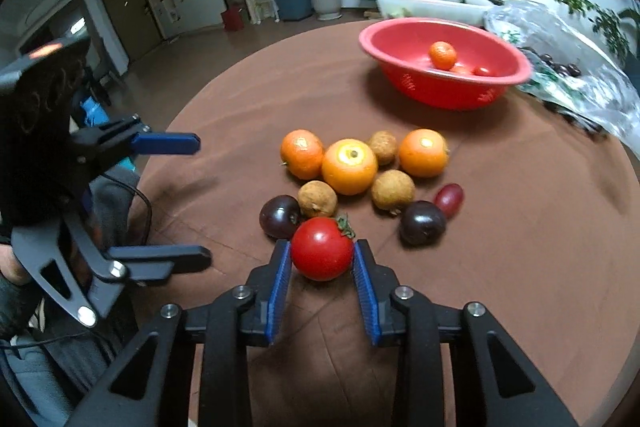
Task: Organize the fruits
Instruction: 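Grasp a red tomato with the right tool while the left tool grasps a dark plum, then carry the red tomato and dark plum over the red basin with both tools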
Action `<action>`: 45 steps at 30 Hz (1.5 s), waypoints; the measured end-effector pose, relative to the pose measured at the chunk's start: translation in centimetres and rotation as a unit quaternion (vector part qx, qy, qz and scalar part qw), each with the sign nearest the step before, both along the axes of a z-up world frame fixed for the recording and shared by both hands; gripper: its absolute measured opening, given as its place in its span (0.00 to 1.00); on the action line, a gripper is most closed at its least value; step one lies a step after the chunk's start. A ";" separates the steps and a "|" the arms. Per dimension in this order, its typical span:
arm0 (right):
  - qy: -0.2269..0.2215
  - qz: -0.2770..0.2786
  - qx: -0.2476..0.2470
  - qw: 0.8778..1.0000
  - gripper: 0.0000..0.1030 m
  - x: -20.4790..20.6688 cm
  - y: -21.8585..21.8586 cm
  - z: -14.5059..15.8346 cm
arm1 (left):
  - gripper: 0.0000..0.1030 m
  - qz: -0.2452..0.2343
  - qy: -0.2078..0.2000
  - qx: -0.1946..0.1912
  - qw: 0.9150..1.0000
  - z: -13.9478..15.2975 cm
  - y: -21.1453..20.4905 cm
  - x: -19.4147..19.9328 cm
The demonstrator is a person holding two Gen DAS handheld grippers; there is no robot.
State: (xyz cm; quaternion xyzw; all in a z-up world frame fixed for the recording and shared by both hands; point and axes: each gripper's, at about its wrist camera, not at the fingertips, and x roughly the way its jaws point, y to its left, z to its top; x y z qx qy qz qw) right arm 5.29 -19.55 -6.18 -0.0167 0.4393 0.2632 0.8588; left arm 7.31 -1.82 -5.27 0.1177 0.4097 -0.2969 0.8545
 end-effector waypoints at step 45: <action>-0.016 -0.075 0.063 0.995 0.34 -2.4 -3.2 1.7 | 0.25 -0.010 0.044 0.004 0.999 -2.0 -1.9 2.2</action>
